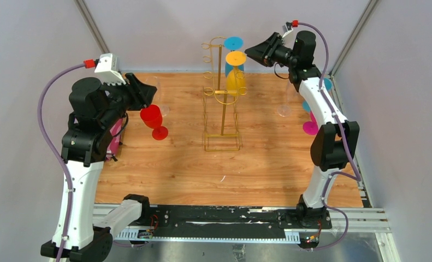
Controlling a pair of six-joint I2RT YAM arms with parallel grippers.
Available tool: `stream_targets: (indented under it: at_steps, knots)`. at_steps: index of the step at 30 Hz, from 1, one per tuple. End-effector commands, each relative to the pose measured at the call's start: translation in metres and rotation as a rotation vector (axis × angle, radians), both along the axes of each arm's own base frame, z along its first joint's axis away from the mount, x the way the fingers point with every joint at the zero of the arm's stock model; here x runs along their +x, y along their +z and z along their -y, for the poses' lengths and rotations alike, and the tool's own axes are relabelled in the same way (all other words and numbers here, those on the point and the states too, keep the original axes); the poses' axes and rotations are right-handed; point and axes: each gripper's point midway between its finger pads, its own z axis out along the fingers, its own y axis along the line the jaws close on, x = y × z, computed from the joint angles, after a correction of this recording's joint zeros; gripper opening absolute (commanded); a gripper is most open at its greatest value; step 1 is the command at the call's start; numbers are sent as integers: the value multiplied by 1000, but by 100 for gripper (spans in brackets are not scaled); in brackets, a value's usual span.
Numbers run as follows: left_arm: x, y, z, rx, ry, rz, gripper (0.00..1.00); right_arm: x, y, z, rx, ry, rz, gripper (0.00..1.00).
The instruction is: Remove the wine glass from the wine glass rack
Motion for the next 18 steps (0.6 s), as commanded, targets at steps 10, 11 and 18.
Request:
stream_targets:
  at_steps: [10,11,18]
  knots:
    - [-6,4,-2,7,5,25,46,-12,-17,-24,19,87,-39,34]
    - [-7,5,-3,6,7,28,46,-12,-18,-24,20,88,-42,33]
    - [-8,7,-3,6,5,31,45,-13,-22,-25,31,93,-56,19]
